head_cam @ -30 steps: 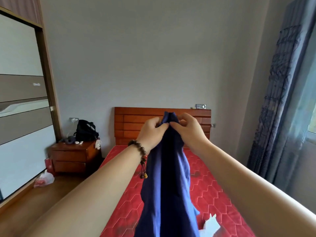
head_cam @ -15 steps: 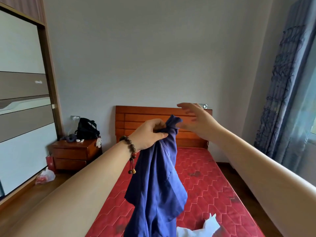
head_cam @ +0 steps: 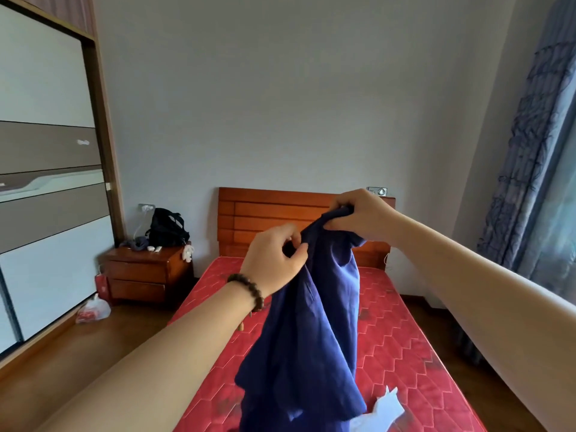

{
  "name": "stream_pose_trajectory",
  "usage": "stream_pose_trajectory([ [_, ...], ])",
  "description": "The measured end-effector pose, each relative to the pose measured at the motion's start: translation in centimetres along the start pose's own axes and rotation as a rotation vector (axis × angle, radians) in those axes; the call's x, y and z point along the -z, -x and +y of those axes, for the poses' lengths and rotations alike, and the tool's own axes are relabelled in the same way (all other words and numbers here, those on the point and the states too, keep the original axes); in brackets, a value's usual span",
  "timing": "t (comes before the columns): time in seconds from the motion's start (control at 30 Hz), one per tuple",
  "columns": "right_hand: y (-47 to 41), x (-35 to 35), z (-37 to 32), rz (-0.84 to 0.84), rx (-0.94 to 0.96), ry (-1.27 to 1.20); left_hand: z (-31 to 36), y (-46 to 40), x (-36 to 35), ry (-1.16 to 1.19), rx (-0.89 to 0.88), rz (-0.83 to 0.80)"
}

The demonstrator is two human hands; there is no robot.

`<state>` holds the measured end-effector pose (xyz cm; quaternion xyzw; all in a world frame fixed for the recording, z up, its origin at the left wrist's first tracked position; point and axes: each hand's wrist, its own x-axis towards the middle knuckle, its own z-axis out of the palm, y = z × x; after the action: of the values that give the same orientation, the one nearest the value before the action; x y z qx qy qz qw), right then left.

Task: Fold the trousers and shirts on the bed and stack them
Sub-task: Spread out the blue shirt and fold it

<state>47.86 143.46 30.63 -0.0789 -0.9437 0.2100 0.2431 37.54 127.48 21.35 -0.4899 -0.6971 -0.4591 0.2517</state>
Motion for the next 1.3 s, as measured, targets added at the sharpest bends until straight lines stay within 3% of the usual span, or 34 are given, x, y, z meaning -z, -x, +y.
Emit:
stream_pose_trajectory([
  [0.23, -0.2, -0.4, -0.5, 0.010, 0.012, 0.047, 1.4, 3.3, -2.8, -0.281, 0.144, -0.068],
  [0.53, 0.2, 1.1, 1.8, 0.039, 0.008, 0.038, -0.2, 3.6, -4.2, -0.155, 0.340, -0.287],
  [0.77, 1.0, 3.2, 5.5, 0.018, 0.042, 0.146, -3.4, 2.6, -1.9, -0.120, 0.193, -0.273],
  [0.9, 1.5, 2.8, 5.4, 0.063, 0.002, 0.061, -4.0, 1.4, 1.1, 0.013, 0.229, -0.219],
  [1.07, 1.3, 1.1, 1.8, 0.118, -0.050, 0.058, -5.8, 3.4, 3.8, -0.064, 0.126, -0.399],
  [1.3, 0.9, -5.5, -7.2, 0.131, -0.044, 0.151, -12.1, 7.9, 11.4, -0.036, 0.123, -0.391],
])
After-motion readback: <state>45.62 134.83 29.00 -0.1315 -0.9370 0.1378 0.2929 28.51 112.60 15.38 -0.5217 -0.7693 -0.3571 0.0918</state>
